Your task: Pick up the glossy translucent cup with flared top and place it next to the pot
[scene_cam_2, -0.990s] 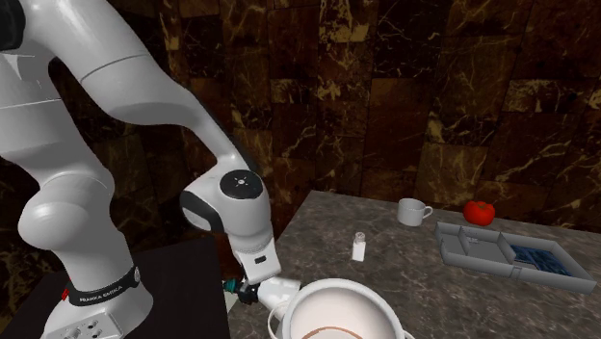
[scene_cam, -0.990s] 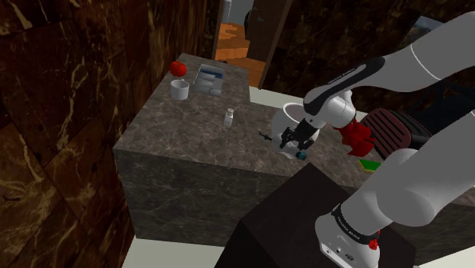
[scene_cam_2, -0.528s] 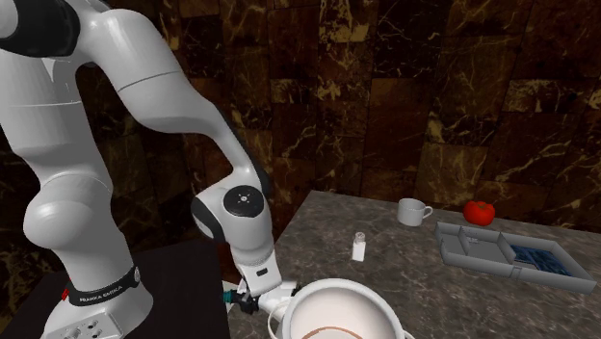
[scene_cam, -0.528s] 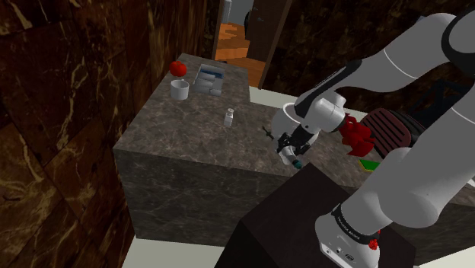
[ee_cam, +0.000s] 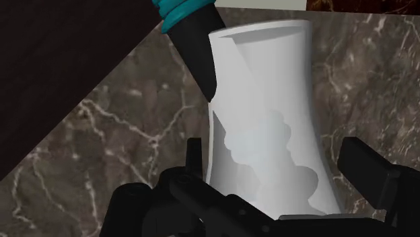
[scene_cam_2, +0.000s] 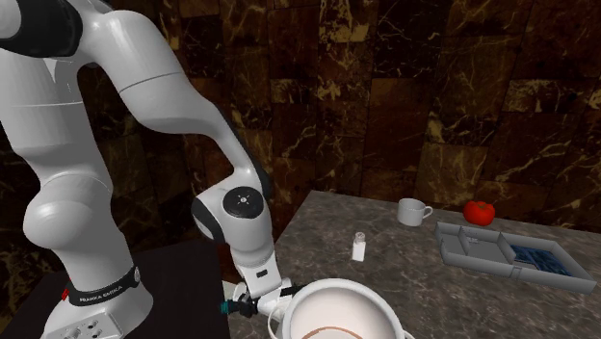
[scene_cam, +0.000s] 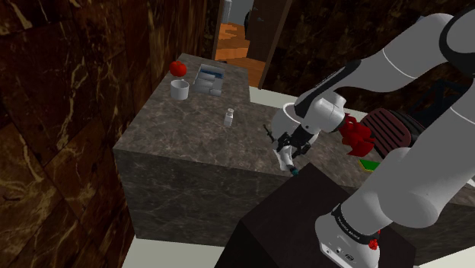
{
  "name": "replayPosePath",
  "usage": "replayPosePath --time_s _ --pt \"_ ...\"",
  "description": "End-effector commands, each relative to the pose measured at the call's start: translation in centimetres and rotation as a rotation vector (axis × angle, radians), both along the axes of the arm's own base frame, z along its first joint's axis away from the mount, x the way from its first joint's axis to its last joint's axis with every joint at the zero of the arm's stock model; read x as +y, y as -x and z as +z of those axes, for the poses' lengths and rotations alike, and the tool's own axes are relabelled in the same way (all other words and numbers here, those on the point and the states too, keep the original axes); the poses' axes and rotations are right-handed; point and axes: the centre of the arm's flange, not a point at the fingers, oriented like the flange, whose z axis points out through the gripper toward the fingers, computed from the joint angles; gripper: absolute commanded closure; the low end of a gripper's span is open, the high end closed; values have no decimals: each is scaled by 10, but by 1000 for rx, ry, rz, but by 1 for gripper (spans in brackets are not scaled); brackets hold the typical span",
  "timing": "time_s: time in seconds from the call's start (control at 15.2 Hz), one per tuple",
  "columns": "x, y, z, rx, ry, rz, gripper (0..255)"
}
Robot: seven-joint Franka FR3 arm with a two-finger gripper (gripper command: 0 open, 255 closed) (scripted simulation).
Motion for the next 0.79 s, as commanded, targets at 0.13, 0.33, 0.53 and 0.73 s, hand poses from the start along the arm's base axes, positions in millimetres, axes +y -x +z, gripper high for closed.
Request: replayPosePath --time_s 0.13,0.33,0.53,0.73 --pt "0 0 0 0 0 0 0" --pt "-7 3 25 0 0 0 0" --pt "-13 5 48 0 0 0 0" --pt "-13 5 48 0 0 0 0"
